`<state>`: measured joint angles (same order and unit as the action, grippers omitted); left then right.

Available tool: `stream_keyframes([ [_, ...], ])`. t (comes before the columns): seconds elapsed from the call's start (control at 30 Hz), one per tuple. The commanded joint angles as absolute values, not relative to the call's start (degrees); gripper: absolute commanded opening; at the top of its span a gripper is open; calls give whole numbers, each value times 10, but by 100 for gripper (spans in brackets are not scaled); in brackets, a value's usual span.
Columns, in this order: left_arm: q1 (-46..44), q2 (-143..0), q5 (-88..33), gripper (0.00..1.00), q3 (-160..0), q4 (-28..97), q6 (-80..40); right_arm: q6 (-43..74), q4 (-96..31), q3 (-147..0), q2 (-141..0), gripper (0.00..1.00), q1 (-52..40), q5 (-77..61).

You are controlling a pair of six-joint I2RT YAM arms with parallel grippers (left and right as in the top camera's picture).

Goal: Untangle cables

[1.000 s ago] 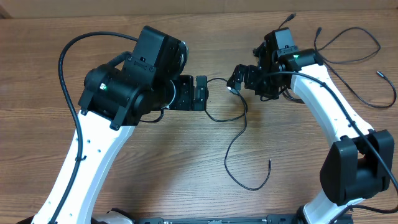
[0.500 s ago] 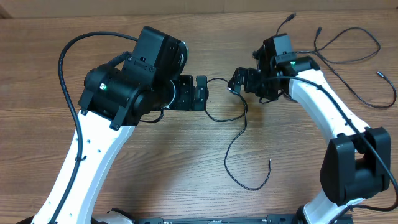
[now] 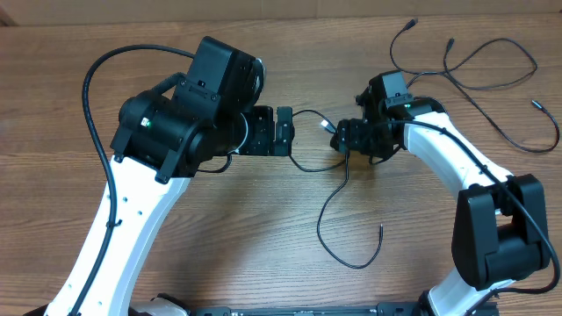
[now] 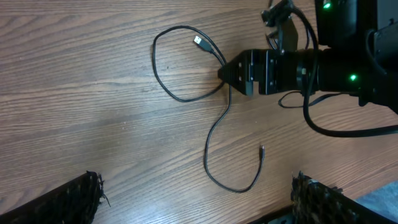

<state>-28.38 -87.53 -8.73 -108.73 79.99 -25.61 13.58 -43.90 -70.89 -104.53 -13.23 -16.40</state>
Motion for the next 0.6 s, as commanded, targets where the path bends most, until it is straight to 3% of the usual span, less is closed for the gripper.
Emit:
stream_keyframes([
  [0.0, -281, -866, -84, 100, -1088, 799, -264, 135, -437, -695, -1039, 67, -136, -169],
  [0.1, -281, -866, -84, 100, -1088, 799, -264, 135, -434, -682, -1039, 61, -136, -151],
  [0.43, -281, -866, -84, 99, -1088, 799, -264, 152, -394, -654, -1040, 60, -136, -150],
  [0.57, -281, -866, -84, 99, -1088, 799, -264, 152, -388, -642, -1040, 53, -136, -150],
])
